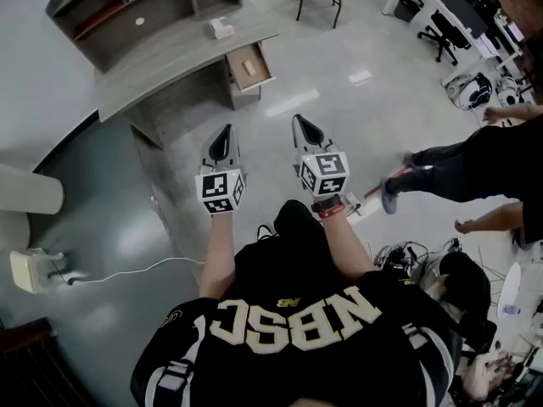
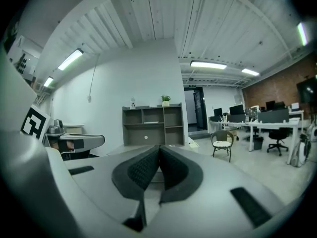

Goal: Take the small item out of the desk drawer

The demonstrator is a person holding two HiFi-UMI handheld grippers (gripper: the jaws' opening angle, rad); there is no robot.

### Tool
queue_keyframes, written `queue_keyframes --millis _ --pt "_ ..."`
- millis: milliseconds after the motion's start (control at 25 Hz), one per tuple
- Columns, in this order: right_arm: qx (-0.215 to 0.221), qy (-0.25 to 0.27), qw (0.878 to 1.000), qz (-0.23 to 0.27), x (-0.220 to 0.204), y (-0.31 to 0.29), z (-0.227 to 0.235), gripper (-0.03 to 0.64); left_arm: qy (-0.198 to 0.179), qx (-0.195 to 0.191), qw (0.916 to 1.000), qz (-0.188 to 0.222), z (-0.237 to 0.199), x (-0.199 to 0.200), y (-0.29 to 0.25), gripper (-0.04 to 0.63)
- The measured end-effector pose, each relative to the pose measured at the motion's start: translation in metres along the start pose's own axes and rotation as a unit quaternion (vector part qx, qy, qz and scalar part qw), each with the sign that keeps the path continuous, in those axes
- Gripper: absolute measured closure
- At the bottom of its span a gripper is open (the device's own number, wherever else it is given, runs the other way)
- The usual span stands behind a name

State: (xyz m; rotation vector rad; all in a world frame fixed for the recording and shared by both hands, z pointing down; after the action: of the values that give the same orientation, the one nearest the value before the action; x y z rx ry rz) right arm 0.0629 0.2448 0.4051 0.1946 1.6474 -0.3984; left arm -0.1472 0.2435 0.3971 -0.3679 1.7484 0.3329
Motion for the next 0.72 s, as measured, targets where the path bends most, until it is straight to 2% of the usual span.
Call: queue_keyframes --millis 320,720 --pt "0.02 -0.012 1.0 -0.007 -0.011 -0.056 0.015 0.607 0.005 0.019 0.9998 -0.01 -0.024 -0.013 -0.039 0.583" --pt "0.057 -0.023 0.998 -0.005 0.008 -0.177 0.074 0.607 -0.012 0.036 0.9993 -0.006 -0.045 0.002 -0.154 0.581"
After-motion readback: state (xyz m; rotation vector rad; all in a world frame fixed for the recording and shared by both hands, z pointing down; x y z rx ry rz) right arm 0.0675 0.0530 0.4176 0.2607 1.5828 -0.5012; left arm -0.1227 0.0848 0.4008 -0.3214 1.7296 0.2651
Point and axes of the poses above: the fingertips, and each gripper's own axes: y backward along the fingers, z to its right, x out of its top, the point moved 6 cm from there along y, backward along the fingers, and after that the axes turned 6 degrees about y, right-handed, at the moved point
